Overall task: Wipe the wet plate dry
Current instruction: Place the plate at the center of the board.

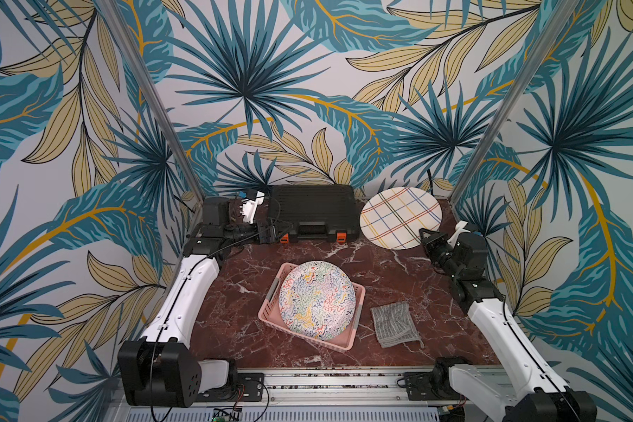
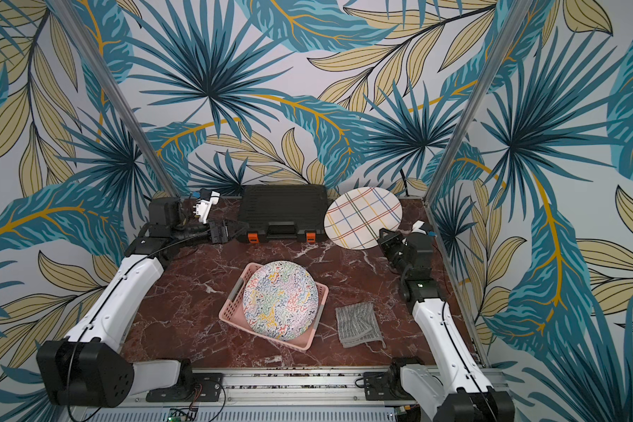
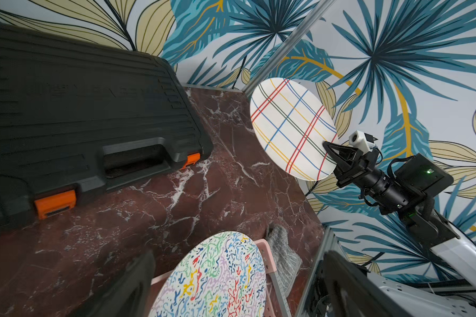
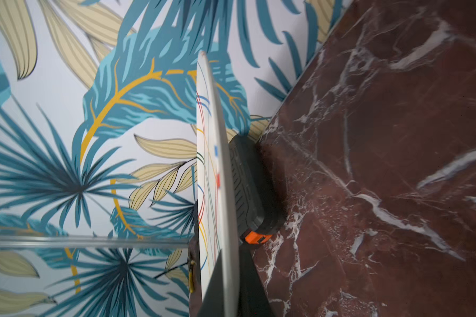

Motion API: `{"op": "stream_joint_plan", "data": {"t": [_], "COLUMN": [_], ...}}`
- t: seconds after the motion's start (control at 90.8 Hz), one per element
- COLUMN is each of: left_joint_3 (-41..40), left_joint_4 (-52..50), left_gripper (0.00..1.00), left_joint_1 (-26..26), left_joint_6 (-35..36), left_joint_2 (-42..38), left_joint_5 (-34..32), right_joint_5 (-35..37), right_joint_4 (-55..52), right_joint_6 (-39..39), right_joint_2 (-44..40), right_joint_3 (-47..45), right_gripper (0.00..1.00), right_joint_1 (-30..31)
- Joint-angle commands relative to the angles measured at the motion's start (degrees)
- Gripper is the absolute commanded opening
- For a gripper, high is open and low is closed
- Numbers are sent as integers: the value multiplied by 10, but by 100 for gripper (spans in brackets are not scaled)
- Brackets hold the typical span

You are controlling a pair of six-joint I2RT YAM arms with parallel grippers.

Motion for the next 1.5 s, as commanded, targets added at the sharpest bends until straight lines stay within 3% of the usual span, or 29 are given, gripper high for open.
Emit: {"op": "stream_joint_plan", "data": {"t": [0.0, 0.242, 0.43, 0.859, 1.124, 1.311, 1.487], "left_joint_3": [6, 2, 0, 2, -4, -16, -15], "left_joint_4": [-12, -12, -12, -15, -12, -3, -3], "left_gripper": [100, 100, 100, 100, 100, 100, 100], "left_joint_1": [4, 4, 5, 5, 4, 4, 4], "left_joint_6": [25, 29, 29, 29, 32, 32, 32], "left_joint_2": [-21, -24, -19, -19, -26, -35, -35], "left_joint_5": [-40, -55, -70, -76, -78, -79, -82], "right_joint_5": [23, 44, 21, -4, -3, 6, 2], "right_joint_4": [40, 148, 210, 206, 158, 101, 38], "right_joint_6": [73, 54, 75, 87, 66, 33, 7], "right_joint_2": [39, 167, 285, 493, 541, 538, 520], "right_joint_3": [-28, -16, 17, 141, 168, 175, 182], "right_gripper": [0, 0, 0, 0, 26, 30, 58], "right_joint_1": [-42, -71, -84, -87, -88, -88, -89]}}
